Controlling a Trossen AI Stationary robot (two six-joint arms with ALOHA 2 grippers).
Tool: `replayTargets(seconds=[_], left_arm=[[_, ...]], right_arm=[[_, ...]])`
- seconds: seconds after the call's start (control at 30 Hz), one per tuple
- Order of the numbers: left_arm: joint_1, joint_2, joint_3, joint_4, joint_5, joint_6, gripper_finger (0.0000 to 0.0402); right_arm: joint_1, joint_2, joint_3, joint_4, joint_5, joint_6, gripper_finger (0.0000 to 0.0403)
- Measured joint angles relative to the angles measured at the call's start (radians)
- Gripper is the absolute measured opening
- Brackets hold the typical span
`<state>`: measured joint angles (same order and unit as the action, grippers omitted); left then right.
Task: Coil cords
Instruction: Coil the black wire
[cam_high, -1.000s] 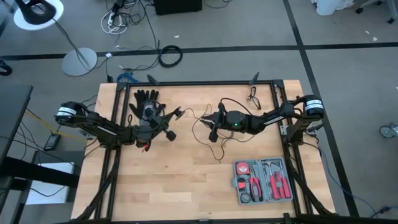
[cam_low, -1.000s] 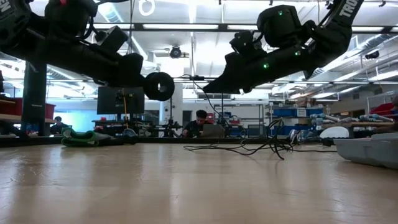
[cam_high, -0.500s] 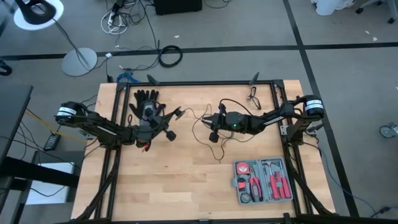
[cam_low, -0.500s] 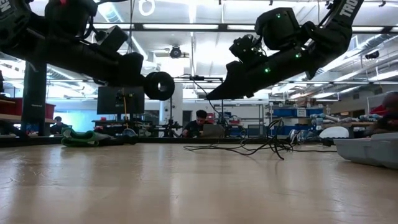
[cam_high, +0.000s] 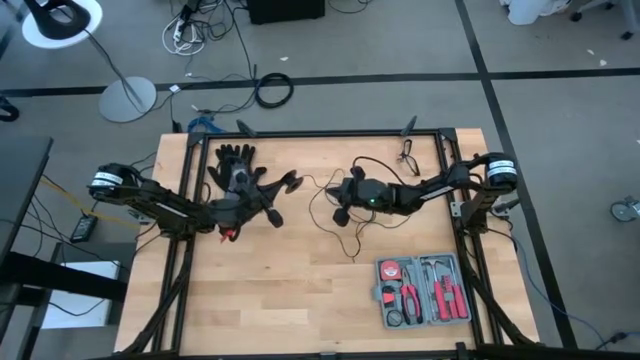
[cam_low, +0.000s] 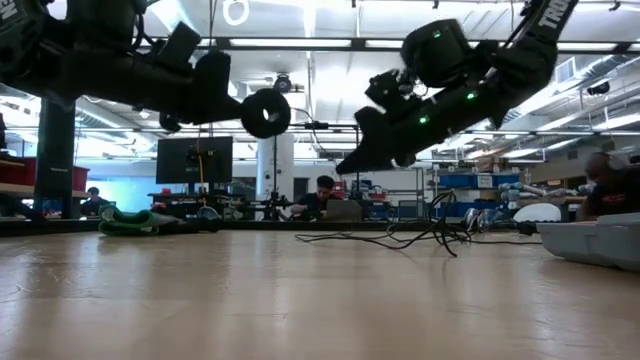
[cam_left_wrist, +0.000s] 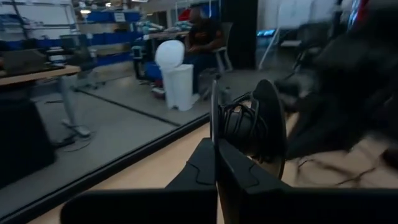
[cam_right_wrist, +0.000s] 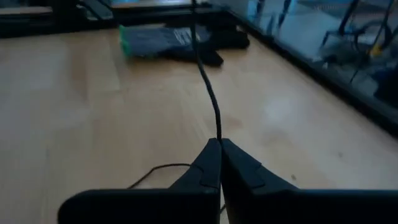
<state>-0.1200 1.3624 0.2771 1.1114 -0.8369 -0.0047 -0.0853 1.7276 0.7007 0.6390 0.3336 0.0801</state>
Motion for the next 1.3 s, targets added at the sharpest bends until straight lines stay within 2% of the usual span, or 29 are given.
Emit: replayTargets(seconds=[0.13,0.27,0.57,0.8,0.97,1.13,1.3], left_arm=[[0.001,0.0,0.0,0.052,0.014,-0.007,0.0],[0.002,0.0,0.004,0.043,0.012,-0.017,0.0],[0.002,0.0,0.005,-0.011,0.001,-0.056,0.0],[0.002,0.0,0.005,0.027,0.001,-0.081,0.0],[0.013,0.0,0.005,0.061,-0.005,-0.078,0.0],[0.04,0.0,0.005,0.073,-0.006,-0.096,0.0],[0.048,0.0,0.005,0.063,-0.002,-0.104,0.0]], right_arm=[[0.003,0.12,0.108,-0.055,-0.039,0.058,0.0001],[0.029,0.251,0.259,-0.061,-0.078,0.019,0.0001],[0.04,0.299,0.507,-0.219,-0.172,-0.168,0.0],[0.01,0.299,0.523,-0.319,-0.193,-0.122,0.0],[0.01,0.299,0.507,-0.3,-0.277,-0.107,0.0],[0.024,0.299,0.505,-0.262,-0.434,-0.143,0.0],[0.031,0.299,0.506,-0.23,-0.506,-0.201,0.0]])
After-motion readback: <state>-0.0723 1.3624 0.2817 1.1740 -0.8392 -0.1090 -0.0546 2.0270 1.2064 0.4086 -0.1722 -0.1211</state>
